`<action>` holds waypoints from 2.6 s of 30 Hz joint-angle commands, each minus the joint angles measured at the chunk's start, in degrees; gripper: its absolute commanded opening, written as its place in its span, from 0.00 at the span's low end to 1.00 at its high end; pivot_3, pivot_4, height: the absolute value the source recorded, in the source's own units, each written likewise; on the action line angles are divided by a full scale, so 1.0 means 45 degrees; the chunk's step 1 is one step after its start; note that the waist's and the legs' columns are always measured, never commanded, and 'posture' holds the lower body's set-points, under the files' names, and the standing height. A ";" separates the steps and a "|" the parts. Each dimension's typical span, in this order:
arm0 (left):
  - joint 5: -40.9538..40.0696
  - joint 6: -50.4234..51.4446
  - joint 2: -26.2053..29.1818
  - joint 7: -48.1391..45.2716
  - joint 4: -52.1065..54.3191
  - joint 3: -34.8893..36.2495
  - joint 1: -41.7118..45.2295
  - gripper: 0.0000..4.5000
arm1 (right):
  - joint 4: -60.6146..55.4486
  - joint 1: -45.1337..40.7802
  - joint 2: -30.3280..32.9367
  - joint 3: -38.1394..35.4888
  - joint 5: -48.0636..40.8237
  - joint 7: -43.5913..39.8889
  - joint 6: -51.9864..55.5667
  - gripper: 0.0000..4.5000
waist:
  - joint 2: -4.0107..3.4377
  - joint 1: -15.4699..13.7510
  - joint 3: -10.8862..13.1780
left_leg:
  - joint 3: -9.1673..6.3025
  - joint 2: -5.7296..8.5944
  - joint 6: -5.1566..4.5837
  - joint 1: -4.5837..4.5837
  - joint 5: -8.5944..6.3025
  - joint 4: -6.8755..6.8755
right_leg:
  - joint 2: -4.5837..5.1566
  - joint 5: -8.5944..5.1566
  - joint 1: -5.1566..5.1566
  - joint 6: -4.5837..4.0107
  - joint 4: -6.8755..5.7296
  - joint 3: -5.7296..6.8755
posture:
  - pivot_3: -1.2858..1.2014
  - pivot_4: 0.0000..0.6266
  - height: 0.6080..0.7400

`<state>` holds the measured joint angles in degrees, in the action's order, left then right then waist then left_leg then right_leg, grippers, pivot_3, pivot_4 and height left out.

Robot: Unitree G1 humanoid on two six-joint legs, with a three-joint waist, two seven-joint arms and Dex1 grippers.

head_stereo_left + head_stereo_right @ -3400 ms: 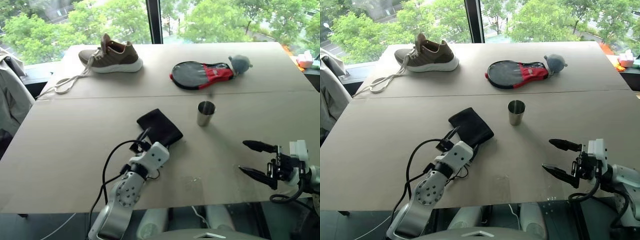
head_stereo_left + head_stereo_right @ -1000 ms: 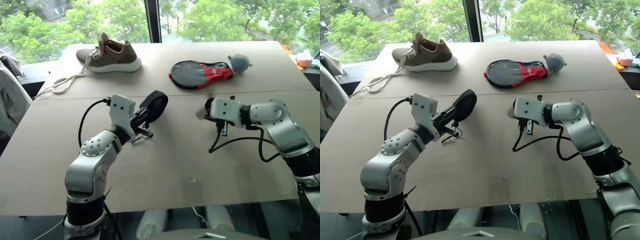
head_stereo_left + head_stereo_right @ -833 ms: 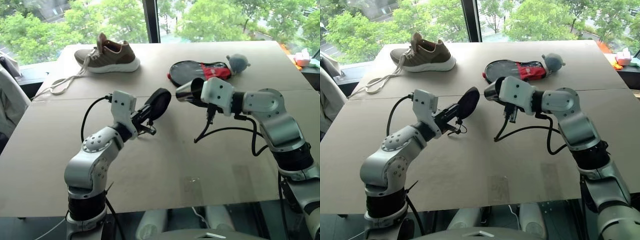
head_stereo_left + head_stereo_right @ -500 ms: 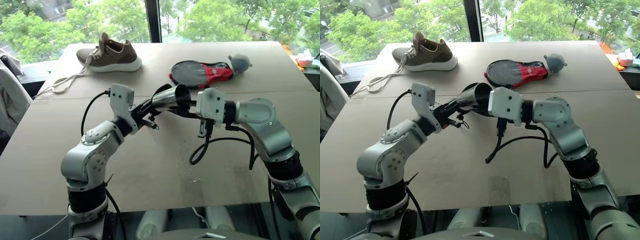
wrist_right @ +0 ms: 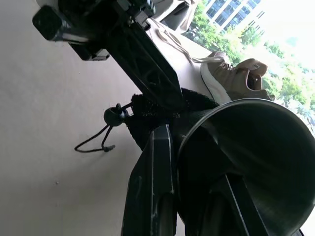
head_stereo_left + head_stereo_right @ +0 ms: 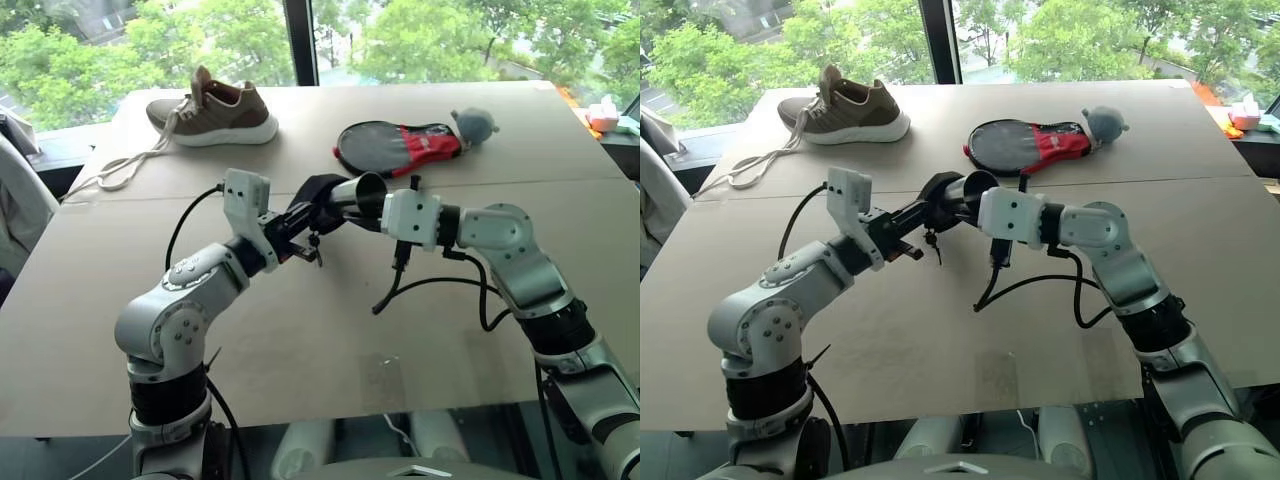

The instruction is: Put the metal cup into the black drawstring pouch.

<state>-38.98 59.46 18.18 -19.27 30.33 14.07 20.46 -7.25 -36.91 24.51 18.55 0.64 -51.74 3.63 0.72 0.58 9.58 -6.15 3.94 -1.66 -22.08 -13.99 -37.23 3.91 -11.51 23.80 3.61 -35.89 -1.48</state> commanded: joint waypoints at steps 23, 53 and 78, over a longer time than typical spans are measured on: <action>-0.2301 -0.0120 -0.0527 0.1051 0.1281 -0.0951 -0.0019 0.00 | 0.0400 0.0055 -0.4539 -0.2506 -0.2127 0.3196 0.5874 0.01 | 0.0003 -0.0005 0.0002 | -0.0004 -0.0015 0.0017 0.0006 0.0004 0.0007 | -0.0023 0.0009 -0.0001 -0.0017 0.0000 -0.0017 | 0.52 0.24 0.97; -0.1195 -0.1478 -0.0292 0.1665 0.0059 -0.1431 0.0092 0.00 | 0.0029 -0.0987 -0.0983 -0.0601 -0.0555 0.0215 0.3034 0.68 | 0.0010 0.0036 0.0010 | 0.0009 -0.0034 0.0047 0.0018 0.0020 0.0021 | -0.0056 0.0014 0.0002 -0.0028 0.0003 -0.0030 | 0.52 0.24 0.97; -0.2860 -0.1596 -0.2114 0.3552 -0.0906 0.0031 0.1166 0.00 | -0.3120 0.0793 0.1016 -0.4269 -0.7384 -0.0233 1.0380 0.68 | 0.0012 -0.0018 0.0012 | -0.0003 -0.0028 0.0022 -0.0012 0.0006 0.0026 | -0.0033 0.0016 0.0020 -0.0029 0.0010 -0.0007 | 0.52 0.24 0.97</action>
<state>-48.67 52.25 9.88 -6.06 25.76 11.63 24.15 -17.53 -35.09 26.88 -1.05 -28.78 -49.71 47.41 0.77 0.49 9.63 -6.18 3.82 -1.57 -22.16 -13.97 -37.13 3.78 -11.44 23.88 3.48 -35.83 -1.49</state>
